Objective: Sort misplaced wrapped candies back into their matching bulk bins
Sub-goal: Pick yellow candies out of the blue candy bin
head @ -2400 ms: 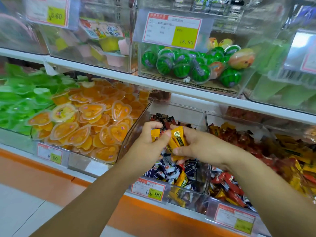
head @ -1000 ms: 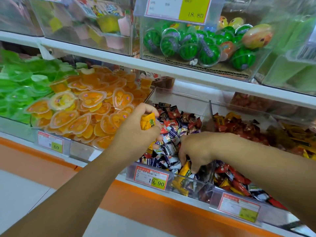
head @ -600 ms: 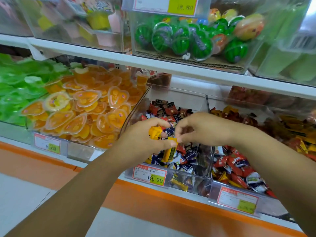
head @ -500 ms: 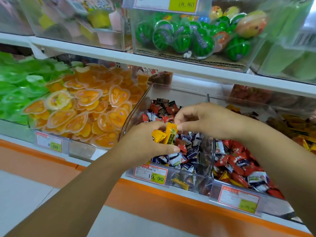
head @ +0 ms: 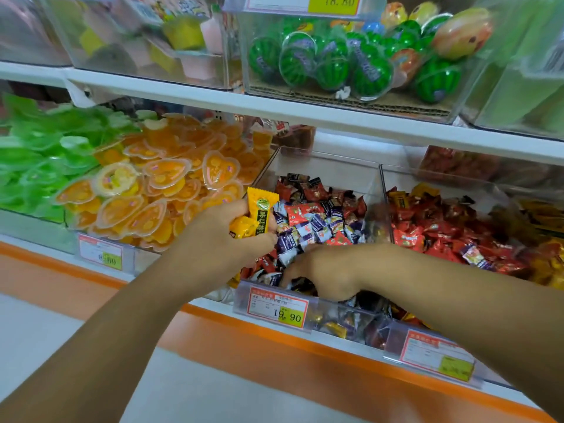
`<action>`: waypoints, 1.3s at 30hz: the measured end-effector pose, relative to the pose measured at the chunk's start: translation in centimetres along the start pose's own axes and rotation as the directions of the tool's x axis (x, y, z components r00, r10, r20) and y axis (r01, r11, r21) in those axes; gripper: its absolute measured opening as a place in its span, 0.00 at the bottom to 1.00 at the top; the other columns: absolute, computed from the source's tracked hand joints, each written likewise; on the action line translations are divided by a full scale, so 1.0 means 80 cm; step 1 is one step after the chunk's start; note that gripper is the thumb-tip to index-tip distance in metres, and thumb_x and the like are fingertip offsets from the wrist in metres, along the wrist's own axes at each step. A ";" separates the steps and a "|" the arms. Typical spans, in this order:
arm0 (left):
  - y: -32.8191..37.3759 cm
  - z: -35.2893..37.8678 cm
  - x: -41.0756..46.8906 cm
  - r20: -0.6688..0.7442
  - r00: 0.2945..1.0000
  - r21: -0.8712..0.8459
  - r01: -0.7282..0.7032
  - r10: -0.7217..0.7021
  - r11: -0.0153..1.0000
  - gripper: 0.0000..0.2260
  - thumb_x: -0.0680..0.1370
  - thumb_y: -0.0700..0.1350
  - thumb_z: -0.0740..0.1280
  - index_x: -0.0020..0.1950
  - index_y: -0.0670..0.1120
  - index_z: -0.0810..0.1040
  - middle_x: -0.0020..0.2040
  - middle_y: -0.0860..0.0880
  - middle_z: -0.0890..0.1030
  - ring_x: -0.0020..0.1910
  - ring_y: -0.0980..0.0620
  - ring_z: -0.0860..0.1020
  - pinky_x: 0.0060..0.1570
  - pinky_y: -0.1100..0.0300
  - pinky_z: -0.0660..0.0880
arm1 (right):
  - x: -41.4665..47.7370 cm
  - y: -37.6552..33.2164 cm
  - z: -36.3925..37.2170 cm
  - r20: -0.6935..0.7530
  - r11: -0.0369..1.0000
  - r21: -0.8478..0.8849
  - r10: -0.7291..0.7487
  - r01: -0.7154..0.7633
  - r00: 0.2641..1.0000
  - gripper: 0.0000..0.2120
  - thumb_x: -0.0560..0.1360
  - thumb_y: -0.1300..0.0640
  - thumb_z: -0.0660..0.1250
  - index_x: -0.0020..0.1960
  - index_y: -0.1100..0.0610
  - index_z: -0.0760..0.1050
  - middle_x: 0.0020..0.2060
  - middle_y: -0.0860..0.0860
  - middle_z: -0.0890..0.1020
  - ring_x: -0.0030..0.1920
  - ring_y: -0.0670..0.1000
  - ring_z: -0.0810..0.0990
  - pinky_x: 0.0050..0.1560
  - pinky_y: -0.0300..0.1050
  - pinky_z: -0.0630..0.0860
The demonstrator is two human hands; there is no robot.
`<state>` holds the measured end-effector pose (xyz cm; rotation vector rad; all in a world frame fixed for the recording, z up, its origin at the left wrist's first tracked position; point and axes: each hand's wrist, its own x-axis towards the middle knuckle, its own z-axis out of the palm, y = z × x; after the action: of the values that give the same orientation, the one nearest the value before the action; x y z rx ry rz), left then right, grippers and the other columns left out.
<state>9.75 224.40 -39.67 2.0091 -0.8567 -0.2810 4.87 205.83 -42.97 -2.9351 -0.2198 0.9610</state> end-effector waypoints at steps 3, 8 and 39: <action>-0.001 -0.004 -0.003 0.006 0.999 0.009 0.032 -0.032 0.999 0.05 0.74 0.50 0.71 0.42 0.61 0.78 0.34 0.49 0.80 0.31 0.46 0.76 0.33 0.53 0.74 | -0.001 0.004 0.003 -0.074 0.998 -0.045 0.038 -0.041 0.997 0.24 0.75 0.62 0.65 0.67 0.44 0.67 0.57 0.54 0.75 0.53 0.55 0.73 0.46 0.49 0.75; 0.006 -0.006 -0.008 -0.020 0.998 0.013 0.065 -0.065 0.998 0.05 0.73 0.55 0.71 0.38 0.58 0.78 0.31 0.53 0.80 0.24 0.60 0.73 0.23 0.70 0.68 | -0.015 0.015 -0.014 -0.133 0.995 0.061 0.086 -0.078 0.987 0.20 0.75 0.52 0.70 0.64 0.50 0.68 0.47 0.48 0.74 0.42 0.49 0.73 0.38 0.42 0.66; 0.005 -0.005 -0.006 -0.019 1.000 0.061 -0.012 0.013 0.998 0.08 0.74 0.52 0.70 0.37 0.64 0.78 0.32 0.46 0.79 0.21 0.53 0.70 0.20 0.66 0.63 | -0.017 0.000 -0.019 0.278 0.984 0.042 0.156 -0.174 0.948 0.20 0.76 0.49 0.68 0.65 0.53 0.73 0.37 0.51 0.80 0.32 0.51 0.80 0.32 0.41 0.75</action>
<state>9.44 224.83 -39.20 2.0587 -0.8749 -0.2297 4.63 205.66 -40.95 -2.7865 0.0508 1.3709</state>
